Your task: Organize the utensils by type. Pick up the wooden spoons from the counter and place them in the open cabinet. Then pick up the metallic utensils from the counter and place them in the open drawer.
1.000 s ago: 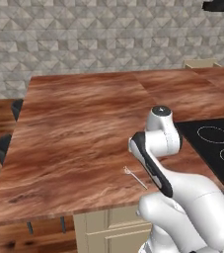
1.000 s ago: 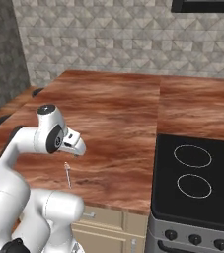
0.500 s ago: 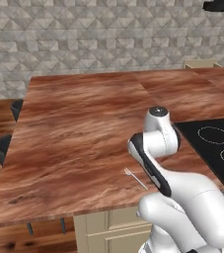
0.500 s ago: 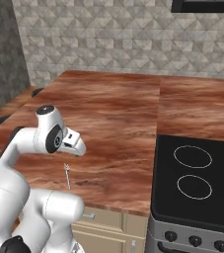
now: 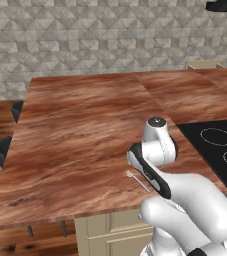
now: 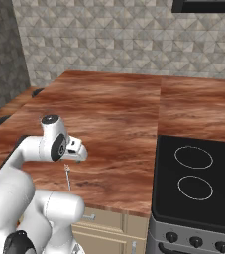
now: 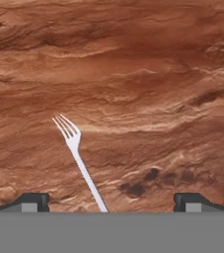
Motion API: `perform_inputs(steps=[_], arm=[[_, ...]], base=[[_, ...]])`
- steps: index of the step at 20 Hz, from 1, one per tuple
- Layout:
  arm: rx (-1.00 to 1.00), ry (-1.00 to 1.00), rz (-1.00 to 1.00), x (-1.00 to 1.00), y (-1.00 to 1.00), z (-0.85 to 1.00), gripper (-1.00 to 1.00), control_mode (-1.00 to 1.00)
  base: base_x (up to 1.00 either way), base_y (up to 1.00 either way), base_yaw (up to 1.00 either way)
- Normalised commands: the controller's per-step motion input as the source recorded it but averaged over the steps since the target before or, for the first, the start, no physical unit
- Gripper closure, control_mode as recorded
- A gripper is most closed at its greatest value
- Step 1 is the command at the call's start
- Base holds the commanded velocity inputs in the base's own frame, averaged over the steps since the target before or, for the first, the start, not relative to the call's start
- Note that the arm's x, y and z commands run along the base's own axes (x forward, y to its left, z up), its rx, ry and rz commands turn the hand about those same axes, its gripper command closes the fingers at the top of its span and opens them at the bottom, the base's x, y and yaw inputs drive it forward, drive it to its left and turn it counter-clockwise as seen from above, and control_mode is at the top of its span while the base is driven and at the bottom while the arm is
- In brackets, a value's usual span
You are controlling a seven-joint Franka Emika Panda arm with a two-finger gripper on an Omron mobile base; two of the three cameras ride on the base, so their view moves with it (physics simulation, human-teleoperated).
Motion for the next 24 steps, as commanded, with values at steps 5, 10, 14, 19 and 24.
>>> perform_inputs(steps=[5,10,14,19,24], arm=[[0.0,0.11,0.29,0.21,0.17,-0.28,-1.0,-1.0],[-0.05,0.2,0.16,0.37,0.37,-0.23,-1.0,-1.0],[-0.07,0.19,0.03,0.29,0.32,-0.24,-1.0,-1.0],[-0.06,0.18,0.0,0.17,0.13,-0.42,-1.0,-1.0],[-0.04,0.18,0.0,0.08,0.01,-0.5,-1.0,-1.0]], base=[[0.0,0.0,0.0],[0.0,0.0,0.0],[0.0,0.0,0.0],[0.0,0.0,0.0],[0.0,0.0,0.0]])
